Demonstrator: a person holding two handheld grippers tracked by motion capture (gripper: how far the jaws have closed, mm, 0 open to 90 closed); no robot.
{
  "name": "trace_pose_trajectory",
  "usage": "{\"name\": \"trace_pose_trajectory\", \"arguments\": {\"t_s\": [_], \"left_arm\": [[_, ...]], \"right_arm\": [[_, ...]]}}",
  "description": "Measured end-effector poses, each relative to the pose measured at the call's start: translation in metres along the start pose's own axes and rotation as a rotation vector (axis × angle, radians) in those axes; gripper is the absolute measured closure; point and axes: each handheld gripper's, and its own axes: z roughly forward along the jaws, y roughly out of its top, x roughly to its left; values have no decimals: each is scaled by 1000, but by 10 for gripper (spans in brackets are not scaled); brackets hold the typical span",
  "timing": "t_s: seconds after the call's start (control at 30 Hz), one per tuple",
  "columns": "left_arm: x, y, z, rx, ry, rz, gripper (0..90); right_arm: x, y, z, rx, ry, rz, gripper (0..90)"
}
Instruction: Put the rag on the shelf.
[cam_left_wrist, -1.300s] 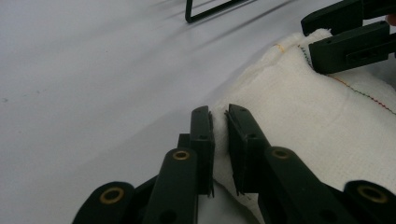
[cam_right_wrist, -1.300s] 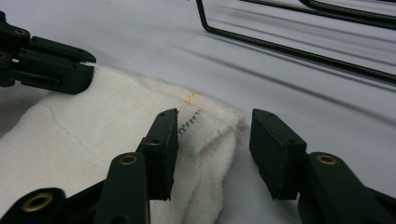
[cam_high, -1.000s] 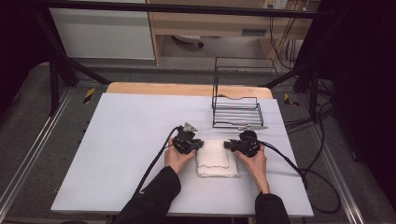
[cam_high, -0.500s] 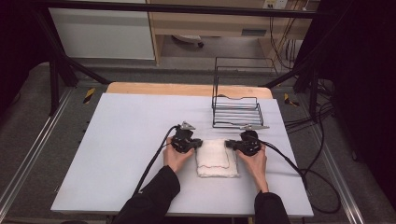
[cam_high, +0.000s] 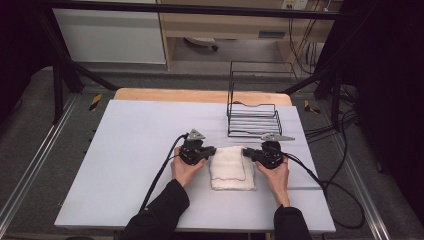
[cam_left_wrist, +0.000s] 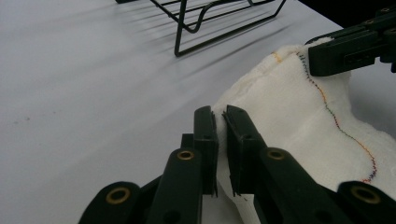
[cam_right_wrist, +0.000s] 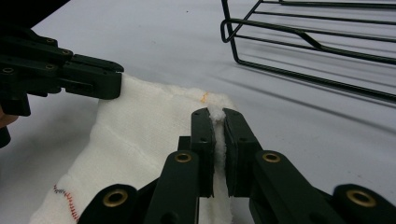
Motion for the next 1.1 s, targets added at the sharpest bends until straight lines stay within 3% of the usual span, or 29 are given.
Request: {"name": "trace_pose_trajectory", "arguments": {"t_s": [0.63,0.83,1.1], "left_arm": [[-14,3,-20,-88,-21,44,831],[-16,4,-27,-110,-21,48,832],[-22,5,-35,-139,-29,57,833]], "right_arm": [[9,-1,-23,-75,24,-12,844],[18,1,-31,-94,15,-53,844],[23,1,-39,-118,13,-70,844]]}}
